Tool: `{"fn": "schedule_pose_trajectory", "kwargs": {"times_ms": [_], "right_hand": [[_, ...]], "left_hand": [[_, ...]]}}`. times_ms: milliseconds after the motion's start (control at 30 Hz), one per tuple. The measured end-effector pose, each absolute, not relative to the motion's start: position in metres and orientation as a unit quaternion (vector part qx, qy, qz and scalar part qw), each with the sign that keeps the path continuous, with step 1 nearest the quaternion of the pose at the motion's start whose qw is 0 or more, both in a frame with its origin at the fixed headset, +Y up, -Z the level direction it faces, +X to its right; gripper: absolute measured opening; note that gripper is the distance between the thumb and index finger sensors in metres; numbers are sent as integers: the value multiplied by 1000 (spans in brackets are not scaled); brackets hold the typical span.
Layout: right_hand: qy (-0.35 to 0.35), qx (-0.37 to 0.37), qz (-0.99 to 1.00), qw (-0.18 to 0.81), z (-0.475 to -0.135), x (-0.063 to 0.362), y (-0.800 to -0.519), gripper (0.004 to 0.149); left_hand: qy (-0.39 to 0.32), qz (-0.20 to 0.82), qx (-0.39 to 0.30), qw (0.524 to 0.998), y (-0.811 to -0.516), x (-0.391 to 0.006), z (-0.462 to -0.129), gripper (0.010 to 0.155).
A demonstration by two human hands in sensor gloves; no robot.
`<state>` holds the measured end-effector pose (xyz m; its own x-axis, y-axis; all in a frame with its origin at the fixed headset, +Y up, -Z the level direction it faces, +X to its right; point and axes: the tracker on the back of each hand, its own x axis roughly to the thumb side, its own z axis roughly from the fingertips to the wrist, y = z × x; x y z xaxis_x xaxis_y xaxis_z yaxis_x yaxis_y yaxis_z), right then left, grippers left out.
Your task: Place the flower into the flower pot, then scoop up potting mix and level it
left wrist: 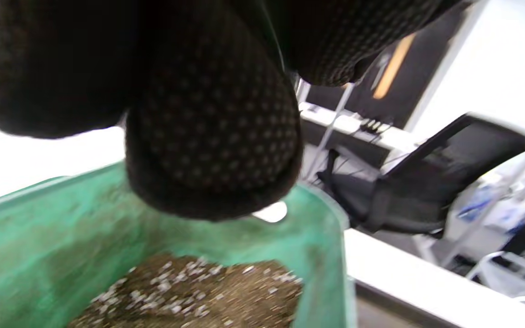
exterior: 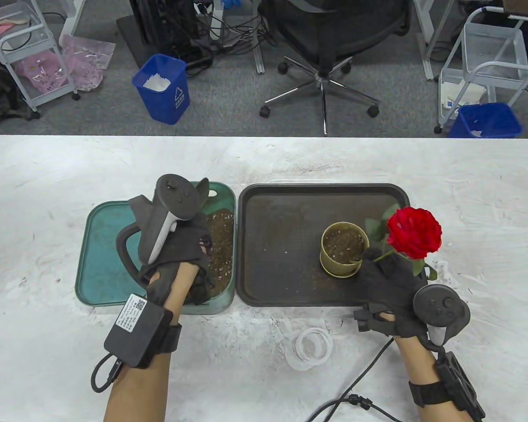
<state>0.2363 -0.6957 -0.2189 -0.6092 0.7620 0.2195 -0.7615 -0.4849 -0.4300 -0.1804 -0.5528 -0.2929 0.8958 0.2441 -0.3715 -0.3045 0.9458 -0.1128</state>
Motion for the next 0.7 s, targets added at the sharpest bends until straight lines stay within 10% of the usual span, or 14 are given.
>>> {"fn": "schedule_pose_trajectory", "kwargs": {"times_ms": [700], "right_hand": [[-251,1,862,441,-219,237,-696,37]], "left_hand": [[296,181,-300,889,-664,-212,-350,55]]}}
